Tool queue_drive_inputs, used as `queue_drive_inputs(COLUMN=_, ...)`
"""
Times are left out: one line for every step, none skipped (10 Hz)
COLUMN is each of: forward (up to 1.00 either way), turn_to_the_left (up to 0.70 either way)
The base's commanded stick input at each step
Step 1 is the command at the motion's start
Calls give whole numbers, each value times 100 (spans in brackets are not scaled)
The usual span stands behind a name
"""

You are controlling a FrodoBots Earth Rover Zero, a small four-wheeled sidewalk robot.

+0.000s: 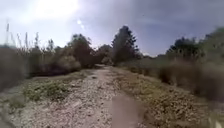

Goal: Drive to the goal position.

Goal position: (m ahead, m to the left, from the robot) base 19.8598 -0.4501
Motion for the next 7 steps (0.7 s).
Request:
queue_drive_inputs(forward=85, turn_to_the_left=0)
queue_drive_inputs(forward=85, turn_to_the_left=0)
queue_drive_inputs(forward=85, turn_to_the_left=0)
queue_drive_inputs(forward=85, turn_to_the_left=0)
queue_drive_inputs(forward=85, turn_to_the_left=0)
queue_drive_inputs(forward=85, turn_to_the_left=19)
queue_drive_inputs(forward=85, turn_to_the_left=34)
